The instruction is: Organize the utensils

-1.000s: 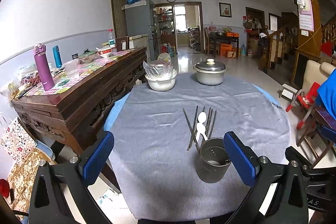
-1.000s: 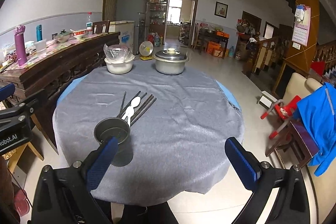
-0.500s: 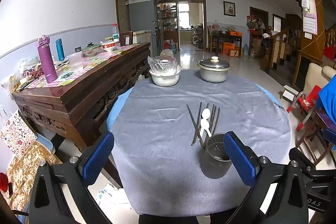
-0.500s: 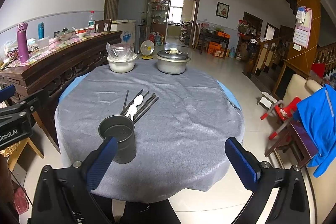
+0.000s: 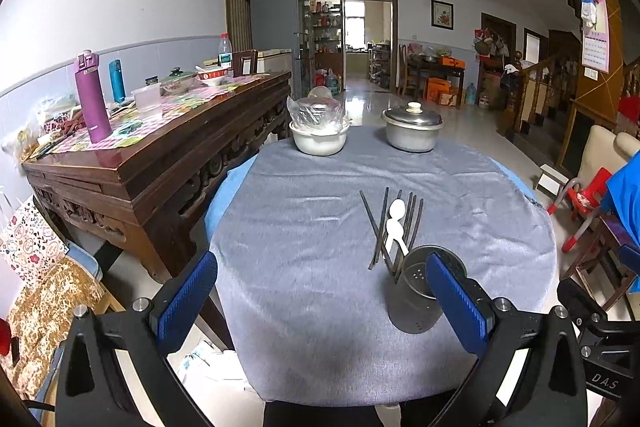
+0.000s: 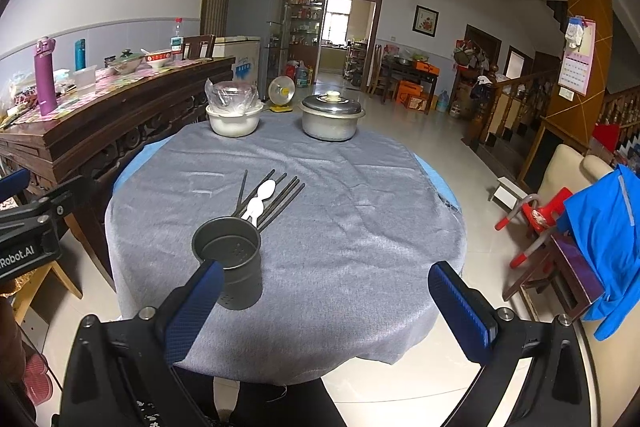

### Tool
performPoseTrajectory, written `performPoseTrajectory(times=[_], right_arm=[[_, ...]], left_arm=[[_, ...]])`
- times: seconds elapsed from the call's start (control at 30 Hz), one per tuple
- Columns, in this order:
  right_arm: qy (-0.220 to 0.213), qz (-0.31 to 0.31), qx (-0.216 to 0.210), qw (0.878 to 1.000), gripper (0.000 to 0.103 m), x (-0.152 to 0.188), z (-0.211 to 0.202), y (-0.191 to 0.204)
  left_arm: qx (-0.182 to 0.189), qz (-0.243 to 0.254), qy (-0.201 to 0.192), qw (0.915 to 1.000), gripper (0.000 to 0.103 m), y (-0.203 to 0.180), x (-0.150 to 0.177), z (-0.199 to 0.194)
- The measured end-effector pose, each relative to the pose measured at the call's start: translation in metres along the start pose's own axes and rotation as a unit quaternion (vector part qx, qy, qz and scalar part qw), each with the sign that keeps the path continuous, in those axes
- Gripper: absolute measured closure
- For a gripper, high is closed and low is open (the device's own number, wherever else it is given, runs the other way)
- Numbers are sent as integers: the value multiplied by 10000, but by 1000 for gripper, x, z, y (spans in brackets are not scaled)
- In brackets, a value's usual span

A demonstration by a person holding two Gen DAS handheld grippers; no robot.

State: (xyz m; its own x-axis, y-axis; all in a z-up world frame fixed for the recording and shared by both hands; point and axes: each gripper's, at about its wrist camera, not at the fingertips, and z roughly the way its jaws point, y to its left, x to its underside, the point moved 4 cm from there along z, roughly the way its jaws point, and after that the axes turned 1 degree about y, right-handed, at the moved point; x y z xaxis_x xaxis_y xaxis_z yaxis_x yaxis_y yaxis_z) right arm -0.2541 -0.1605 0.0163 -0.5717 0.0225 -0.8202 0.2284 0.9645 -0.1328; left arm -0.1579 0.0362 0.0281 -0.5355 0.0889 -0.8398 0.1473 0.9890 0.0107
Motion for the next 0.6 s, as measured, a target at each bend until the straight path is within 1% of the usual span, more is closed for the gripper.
performPoseTrajectory(times=[0.33, 0.6], right_arm=[[25, -46, -23, 10000, 0, 2, 3, 5], [161, -179, -56, 9997, 0, -4, 21, 11]], left_arm=[[26, 21, 35, 10000, 0, 2, 3, 6], [11, -43, 122, 9999, 0, 8, -1, 22]])
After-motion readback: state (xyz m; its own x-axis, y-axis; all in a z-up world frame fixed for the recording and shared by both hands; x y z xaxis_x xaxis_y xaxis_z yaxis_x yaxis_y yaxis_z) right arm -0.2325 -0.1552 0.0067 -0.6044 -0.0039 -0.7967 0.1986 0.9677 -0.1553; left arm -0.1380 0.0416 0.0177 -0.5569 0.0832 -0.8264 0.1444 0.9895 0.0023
